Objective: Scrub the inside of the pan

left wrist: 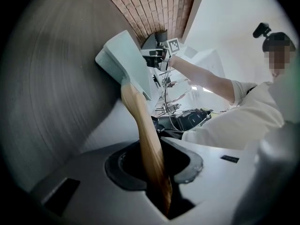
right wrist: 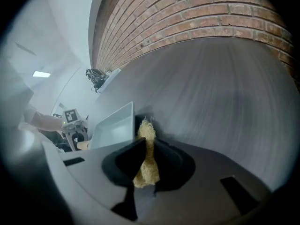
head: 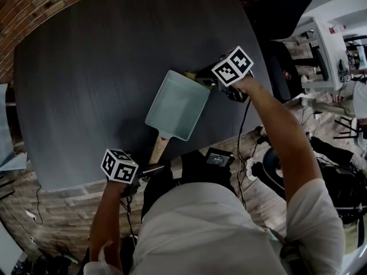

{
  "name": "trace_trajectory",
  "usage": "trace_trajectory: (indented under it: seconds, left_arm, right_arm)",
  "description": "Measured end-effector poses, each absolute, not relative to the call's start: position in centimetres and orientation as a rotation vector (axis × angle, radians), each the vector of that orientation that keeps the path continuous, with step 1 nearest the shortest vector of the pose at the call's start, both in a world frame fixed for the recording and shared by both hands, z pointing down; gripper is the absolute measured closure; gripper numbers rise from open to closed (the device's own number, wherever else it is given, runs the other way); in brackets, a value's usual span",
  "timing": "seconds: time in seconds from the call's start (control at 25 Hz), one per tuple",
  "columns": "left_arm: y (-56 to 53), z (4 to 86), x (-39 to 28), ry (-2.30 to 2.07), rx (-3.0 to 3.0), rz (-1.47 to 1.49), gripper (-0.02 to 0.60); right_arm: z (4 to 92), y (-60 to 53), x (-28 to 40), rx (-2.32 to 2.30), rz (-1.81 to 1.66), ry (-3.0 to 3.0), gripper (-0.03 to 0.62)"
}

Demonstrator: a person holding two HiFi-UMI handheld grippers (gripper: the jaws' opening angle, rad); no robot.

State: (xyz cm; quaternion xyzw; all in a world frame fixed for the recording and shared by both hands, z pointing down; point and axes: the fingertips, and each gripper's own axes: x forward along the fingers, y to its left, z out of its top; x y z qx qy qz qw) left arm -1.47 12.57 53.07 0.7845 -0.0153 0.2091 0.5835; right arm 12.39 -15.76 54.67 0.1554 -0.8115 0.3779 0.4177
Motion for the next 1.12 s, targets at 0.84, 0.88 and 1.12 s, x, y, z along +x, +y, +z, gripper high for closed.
trace_trajectory:
  seconds: [0.84, 0.88, 1.12]
  left_arm:
    - [12.6, 53.2, -1.2, 0.000, 1.886, 0.578, 0.471]
    - [12.6, 53.2, -1.2, -0.001, 1.888, 0.578, 0.471]
    - [12.4, 53.1, -0.7, -0.013, 1.897, 0.567, 0.471]
  right_arm:
    - [54.1, -20.0, 5.8, 0.417, 0.913, -2.098, 0.528]
    - [54.0, -20.2, 5.5, 0.430, 0.893, -2.104, 0.528]
    - [52.4, -22.5, 3.6, 0.534, 0.769, -2.173, 0.528]
